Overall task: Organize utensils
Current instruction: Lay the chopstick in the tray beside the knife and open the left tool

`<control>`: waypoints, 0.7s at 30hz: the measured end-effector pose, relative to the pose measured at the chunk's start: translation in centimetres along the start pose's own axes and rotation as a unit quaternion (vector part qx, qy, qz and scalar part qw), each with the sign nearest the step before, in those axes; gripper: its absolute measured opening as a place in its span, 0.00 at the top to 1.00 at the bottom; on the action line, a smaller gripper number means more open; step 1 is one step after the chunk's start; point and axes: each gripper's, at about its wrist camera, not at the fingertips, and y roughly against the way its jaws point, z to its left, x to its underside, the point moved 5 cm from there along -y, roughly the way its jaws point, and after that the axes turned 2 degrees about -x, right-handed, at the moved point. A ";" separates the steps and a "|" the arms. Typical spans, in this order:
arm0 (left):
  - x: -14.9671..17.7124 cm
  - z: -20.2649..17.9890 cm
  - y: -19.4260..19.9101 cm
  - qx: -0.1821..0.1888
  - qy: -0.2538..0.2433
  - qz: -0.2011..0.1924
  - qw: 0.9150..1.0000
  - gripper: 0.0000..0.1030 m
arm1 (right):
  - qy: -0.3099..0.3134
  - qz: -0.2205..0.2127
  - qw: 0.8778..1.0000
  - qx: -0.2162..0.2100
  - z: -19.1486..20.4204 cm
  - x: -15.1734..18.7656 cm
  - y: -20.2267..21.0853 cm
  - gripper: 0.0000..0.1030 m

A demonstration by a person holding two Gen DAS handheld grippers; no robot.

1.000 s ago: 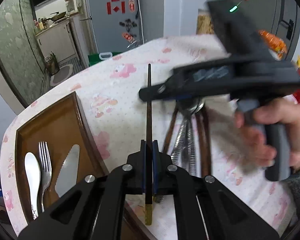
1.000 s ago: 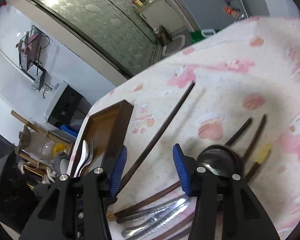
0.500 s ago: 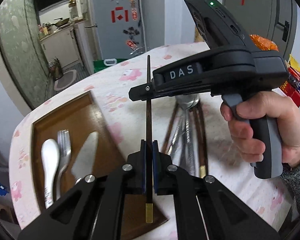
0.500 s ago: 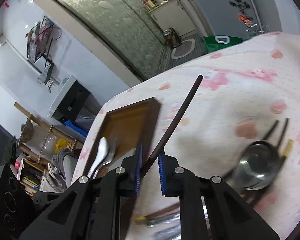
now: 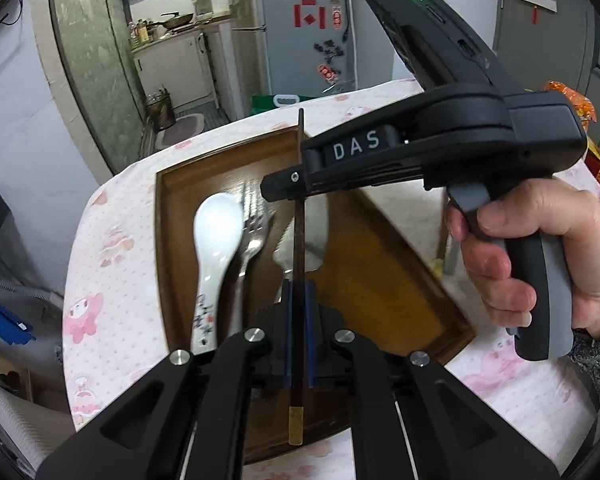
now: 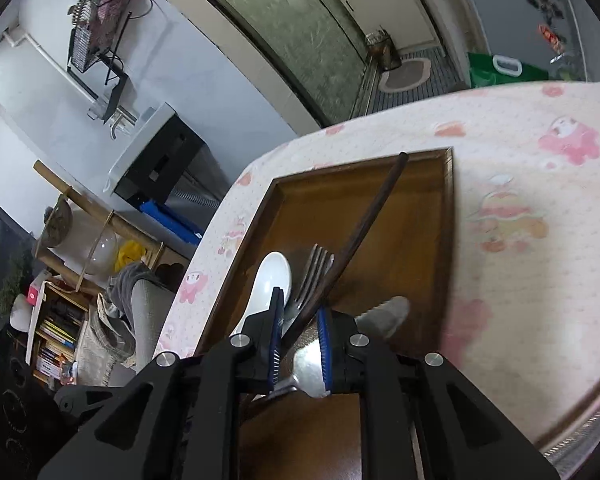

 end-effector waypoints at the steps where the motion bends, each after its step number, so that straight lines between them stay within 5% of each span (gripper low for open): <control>1: 0.0 0.2 -0.1 -0.002 0.000 0.001 1.000 0.93 | -0.001 -0.001 1.000 0.005 0.0 0.0 -0.2 0.82; 10: -0.4 0.8 -2.2 -0.016 0.011 0.008 1.000 0.94 | 0.000 -0.013 1.000 0.028 -0.9 -0.1 1.2 0.53; 16: -0.2 0.1 -2.9 -0.021 0.010 0.012 1.000 0.93 | 0.014 -0.046 0.998 0.033 -1.7 0.3 6.1 0.37; 18: -0.2 0.2 -2.9 -0.024 0.015 0.010 1.000 0.82 | 0.024 -0.058 0.997 0.044 -2.4 0.4 8.5 0.36; 20: -0.2 0.1 -2.5 -0.040 0.009 0.004 0.999 0.47 | 0.035 -0.072 0.995 0.064 -3.4 0.5 11.1 0.36; 21: -0.2 0.0 -2.1 -0.045 0.005 -0.005 0.999 0.46 | 0.039 -0.078 0.993 0.074 -4.0 0.6 12.1 0.36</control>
